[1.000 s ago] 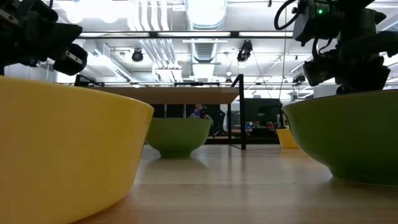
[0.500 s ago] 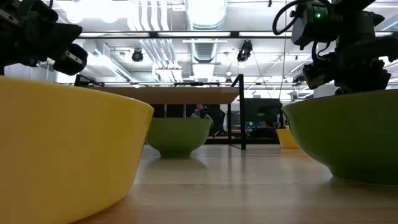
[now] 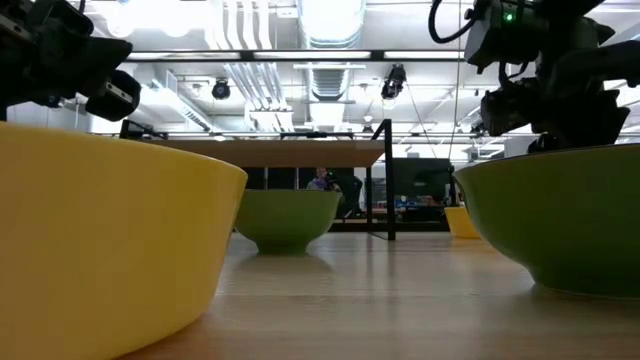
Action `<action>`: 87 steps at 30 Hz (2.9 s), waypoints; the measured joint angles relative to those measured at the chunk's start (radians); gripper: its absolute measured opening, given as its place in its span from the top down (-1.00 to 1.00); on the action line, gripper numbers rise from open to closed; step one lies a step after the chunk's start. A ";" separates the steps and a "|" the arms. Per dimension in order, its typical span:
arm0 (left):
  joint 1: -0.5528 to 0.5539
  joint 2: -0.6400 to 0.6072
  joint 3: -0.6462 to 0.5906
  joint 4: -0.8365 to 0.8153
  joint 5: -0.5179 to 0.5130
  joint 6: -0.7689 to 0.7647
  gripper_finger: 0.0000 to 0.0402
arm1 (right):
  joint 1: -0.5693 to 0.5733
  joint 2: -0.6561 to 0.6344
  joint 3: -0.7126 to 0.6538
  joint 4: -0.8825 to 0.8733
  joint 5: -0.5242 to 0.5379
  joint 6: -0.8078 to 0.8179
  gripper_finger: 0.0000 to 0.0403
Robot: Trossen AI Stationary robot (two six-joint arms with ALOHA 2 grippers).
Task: Pick & Place Mini bowls
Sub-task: Put the right white patterned bowl on the shelf
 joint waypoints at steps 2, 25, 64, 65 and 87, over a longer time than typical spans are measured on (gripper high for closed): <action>0.000 0.000 0.000 0.000 0.000 0.000 1.00 | 0.000 0.000 0.001 0.007 -0.006 0.000 0.32; 0.000 0.000 0.000 0.000 0.000 0.000 1.00 | 0.000 -0.017 0.092 -0.073 0.063 -0.361 0.32; 0.000 0.005 0.000 0.000 0.000 0.000 1.00 | -0.008 -0.013 0.133 -0.035 -0.026 -0.068 0.95; 0.000 0.005 0.000 0.000 0.000 0.000 1.00 | -0.012 -0.013 0.170 -0.041 -0.029 -0.049 0.95; 0.000 0.011 0.000 0.000 0.000 0.000 1.00 | -0.360 0.351 1.098 -0.430 -0.026 0.013 0.95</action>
